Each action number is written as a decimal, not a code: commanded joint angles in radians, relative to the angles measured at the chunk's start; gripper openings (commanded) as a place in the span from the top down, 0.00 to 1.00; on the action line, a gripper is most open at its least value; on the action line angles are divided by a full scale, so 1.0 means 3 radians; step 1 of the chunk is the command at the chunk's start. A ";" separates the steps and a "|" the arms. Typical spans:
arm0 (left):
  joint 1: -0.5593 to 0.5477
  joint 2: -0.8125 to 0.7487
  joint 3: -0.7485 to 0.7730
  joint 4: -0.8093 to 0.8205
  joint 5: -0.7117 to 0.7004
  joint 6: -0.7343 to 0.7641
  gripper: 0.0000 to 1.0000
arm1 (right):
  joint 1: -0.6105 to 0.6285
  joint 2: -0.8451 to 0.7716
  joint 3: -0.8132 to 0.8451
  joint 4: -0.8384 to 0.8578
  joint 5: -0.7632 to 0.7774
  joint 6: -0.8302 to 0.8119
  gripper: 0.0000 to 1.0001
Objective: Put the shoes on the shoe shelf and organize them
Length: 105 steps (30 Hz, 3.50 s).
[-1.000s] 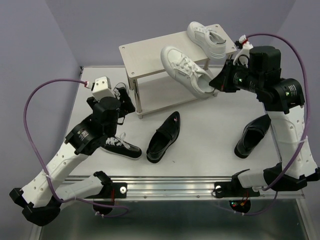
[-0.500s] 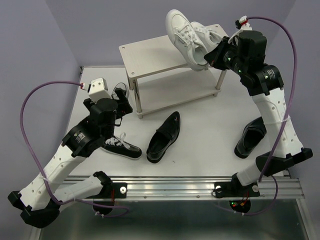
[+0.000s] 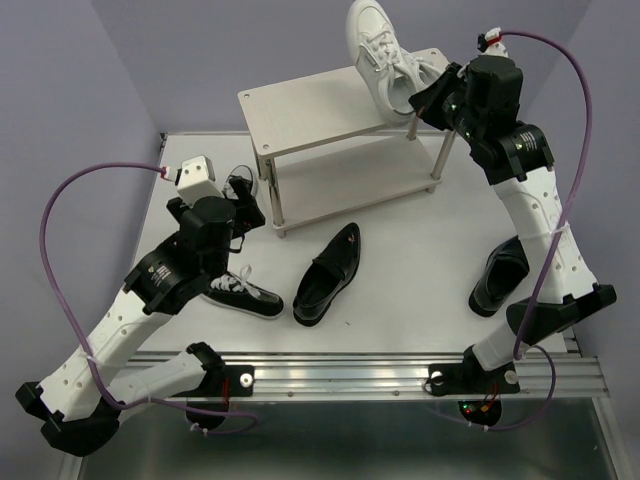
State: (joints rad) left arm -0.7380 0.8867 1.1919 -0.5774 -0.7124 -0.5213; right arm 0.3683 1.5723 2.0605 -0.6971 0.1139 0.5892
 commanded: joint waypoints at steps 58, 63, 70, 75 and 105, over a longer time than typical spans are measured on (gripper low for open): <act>0.0026 -0.0144 0.0133 -0.0447 -0.0248 -0.0323 0.01 | 0.0015 -0.0040 0.0239 0.0560 0.0040 0.0220 0.15; 0.0062 0.0076 0.0184 -0.0790 -0.0228 -0.0654 0.01 | 0.0015 -0.0392 0.0178 0.0468 0.0228 -0.0010 0.10; 0.0654 0.0311 0.0031 -0.1159 0.0262 -0.0722 0.01 | 0.0015 -0.1138 -0.0547 0.0350 0.0668 -0.0266 0.05; 0.0808 0.0215 -0.0255 -0.1379 0.0625 -0.1135 0.08 | 0.0015 -0.1452 -0.1146 0.0218 0.0705 -0.0282 0.04; 0.0481 0.0900 -0.1478 -0.0745 0.0984 -0.2506 0.20 | 0.0015 -0.1345 -0.1684 -0.0064 0.0382 -0.0256 0.01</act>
State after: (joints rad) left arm -0.5880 1.1481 0.7708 -0.8326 -0.3599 -1.2312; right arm 0.3683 1.1759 1.5631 -0.7147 0.2356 0.5270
